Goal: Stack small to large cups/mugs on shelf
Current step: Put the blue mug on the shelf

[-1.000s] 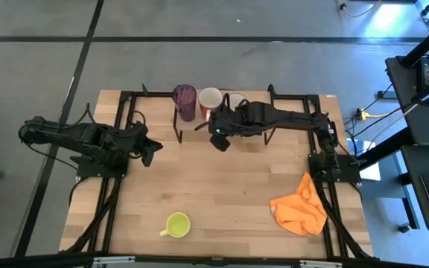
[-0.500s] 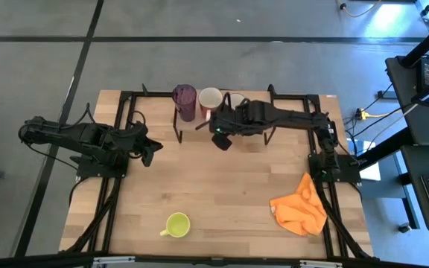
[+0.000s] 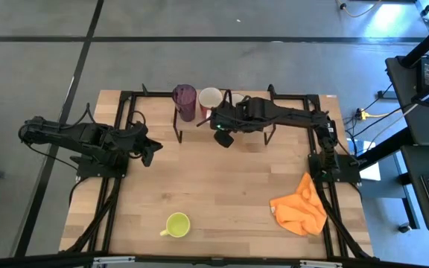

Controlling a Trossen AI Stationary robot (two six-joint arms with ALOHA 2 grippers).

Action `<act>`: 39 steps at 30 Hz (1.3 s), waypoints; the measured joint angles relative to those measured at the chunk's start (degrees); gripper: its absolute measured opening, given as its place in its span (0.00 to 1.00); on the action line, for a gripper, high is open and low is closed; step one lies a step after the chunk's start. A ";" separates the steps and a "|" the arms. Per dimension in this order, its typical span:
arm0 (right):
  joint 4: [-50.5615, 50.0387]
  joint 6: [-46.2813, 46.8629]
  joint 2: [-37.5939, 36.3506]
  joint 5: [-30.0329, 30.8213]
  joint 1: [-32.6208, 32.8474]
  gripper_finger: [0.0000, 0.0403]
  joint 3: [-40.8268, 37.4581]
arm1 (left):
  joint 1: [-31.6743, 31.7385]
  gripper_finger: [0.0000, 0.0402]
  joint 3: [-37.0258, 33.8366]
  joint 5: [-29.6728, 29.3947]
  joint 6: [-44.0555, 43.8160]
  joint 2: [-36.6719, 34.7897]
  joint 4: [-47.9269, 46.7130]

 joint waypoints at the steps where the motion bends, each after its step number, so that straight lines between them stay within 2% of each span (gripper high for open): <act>1: -0.31 0.04 0.00 0.00 0.00 0.02 0.00 | 0.00 0.14 0.00 0.00 0.00 0.00 0.00; 24: -2.30 1.33 0.00 -0.20 0.00 0.02 0.00 | -0.04 0.14 0.00 0.00 -0.02 0.00 0.03; 32: 2.59 3.68 -0.17 -9.46 0.04 0.02 3.55 | -0.02 0.14 0.00 0.00 -0.31 0.00 0.04; 39: 3.44 13.44 -0.22 -15.60 -4.74 0.02 5.37 | -0.02 0.14 0.00 0.02 -2.17 -0.02 0.07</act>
